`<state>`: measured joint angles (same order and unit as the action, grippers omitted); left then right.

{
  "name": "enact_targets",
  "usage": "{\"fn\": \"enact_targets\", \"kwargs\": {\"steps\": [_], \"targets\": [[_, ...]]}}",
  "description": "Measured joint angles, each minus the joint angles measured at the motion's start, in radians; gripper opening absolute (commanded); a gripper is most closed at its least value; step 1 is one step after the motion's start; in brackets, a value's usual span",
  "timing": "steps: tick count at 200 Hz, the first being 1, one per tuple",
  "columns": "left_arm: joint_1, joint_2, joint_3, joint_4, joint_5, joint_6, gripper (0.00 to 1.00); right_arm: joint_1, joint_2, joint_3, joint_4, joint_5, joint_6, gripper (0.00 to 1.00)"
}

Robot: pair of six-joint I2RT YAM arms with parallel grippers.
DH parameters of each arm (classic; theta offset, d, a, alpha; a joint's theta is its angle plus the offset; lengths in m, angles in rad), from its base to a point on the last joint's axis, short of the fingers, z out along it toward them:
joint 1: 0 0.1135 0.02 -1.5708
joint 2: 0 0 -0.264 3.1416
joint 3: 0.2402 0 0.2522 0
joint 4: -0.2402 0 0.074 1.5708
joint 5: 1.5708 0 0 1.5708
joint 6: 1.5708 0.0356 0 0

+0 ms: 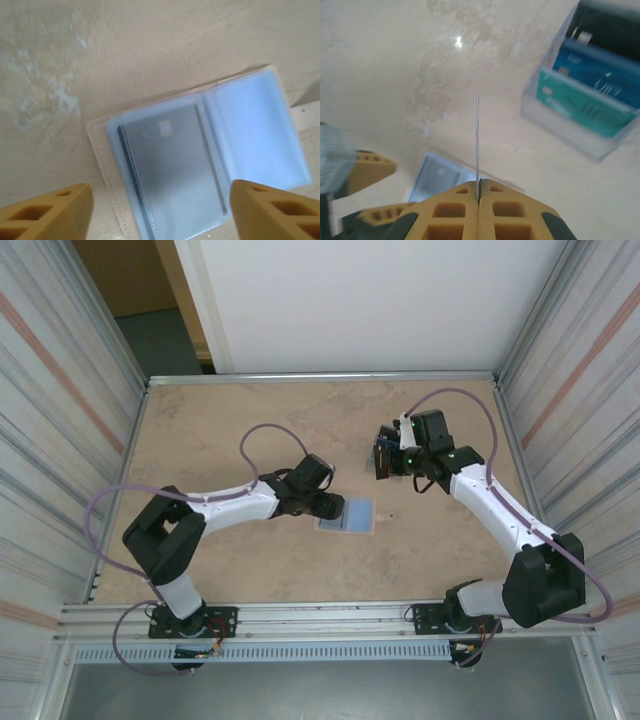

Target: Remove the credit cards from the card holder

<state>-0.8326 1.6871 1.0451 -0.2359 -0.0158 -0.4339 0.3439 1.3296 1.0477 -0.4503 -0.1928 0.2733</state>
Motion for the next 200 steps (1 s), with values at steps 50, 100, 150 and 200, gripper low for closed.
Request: {"fn": "enact_targets", "kwargs": {"steps": [50,100,150,200], "targets": [[0.009,-0.123,-0.008,0.0,-0.081,0.018,0.99,-0.045,0.032,0.067,0.036,0.128,-0.208,0.0],[0.041,-0.225,-0.084,0.007,-0.161,0.02,0.99,-0.084,0.133,0.115,0.132,0.182,-0.44,0.0],[0.066,-0.29,-0.142,0.057,-0.193,0.031,0.99,-0.087,0.247,0.183,0.162,0.192,-0.678,0.0],[0.077,-0.299,-0.161,0.087,-0.196,0.03,0.99,-0.109,0.347,0.276,0.127,0.164,-0.833,0.0]]}}
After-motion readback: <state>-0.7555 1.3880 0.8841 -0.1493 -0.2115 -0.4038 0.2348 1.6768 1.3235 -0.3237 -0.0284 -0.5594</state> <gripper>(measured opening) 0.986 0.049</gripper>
